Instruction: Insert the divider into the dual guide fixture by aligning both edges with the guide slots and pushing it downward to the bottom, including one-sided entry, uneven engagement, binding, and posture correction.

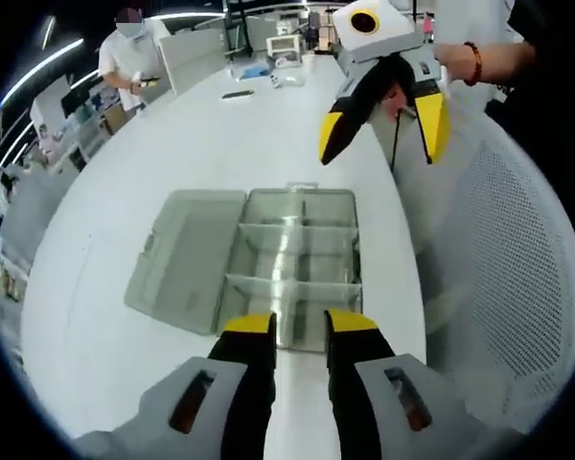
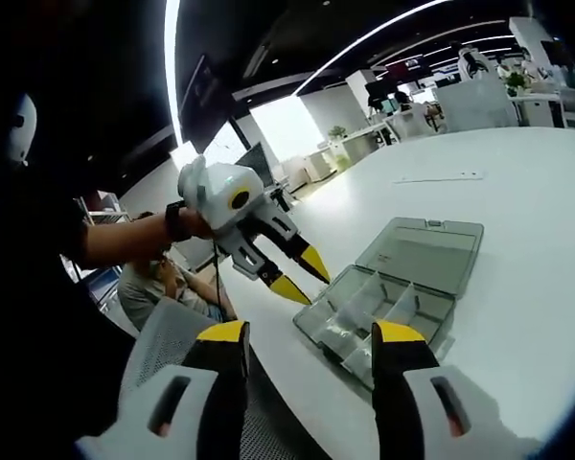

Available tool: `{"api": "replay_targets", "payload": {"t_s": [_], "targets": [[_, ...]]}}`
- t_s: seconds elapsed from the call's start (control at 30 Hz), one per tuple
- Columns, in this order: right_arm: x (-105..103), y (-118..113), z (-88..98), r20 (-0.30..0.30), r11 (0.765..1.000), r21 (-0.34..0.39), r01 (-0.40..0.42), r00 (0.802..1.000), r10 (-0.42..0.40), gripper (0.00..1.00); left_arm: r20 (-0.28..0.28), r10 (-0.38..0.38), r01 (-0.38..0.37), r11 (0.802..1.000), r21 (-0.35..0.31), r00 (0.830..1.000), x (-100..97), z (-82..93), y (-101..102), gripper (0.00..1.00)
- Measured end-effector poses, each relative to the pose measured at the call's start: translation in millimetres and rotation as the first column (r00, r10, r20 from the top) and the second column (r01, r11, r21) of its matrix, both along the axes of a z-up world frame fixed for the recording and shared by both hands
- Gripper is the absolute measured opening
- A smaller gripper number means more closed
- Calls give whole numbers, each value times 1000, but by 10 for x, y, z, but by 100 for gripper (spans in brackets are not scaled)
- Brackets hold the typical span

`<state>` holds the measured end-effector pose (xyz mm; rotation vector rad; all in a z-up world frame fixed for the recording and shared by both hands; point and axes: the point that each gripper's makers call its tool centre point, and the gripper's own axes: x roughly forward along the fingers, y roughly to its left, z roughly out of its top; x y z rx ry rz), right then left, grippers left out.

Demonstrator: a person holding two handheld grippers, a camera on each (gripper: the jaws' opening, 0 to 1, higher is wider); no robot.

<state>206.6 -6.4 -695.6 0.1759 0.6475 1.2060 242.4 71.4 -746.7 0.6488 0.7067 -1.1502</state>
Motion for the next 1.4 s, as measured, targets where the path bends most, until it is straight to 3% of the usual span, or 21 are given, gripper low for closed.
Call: {"api": "replay_targets", "payload": {"t_s": [0.2,0.4,0.6,0.73,0.9,1.23,1.4], "targets": [[-13,-6,-4,-3,1000,-2,-2,1000,2,48,22,1,-2,999,55,1000,107,-88,17,3],[0,-40,-9,-6,1000,-2,10,1000,-10,48,-11,-21,21,998,62,1000,87,-147,-2,1],[1,-49,-22,-10,1000,-5,15,1000,-15,48,-6,-36,37,997,65,999,90,-170,-11,0],[-6,-41,-35,-11,1000,-8,11,1000,-11,48,-21,-12,13,999,49,1000,92,-182,1,0],[-8,-38,-44,-13,1000,-9,11,1000,-11,48,-19,-23,24,997,80,1000,91,-237,-11,0],[21,-61,-37,-9,1000,-12,24,1000,-24,47,-13,-22,23,996,83,1000,91,-231,-8,0],[25,-61,-52,-1,999,-27,23,1000,-23,47,-4,29,-29,999,24,1000,92,-187,-28,3]]}}
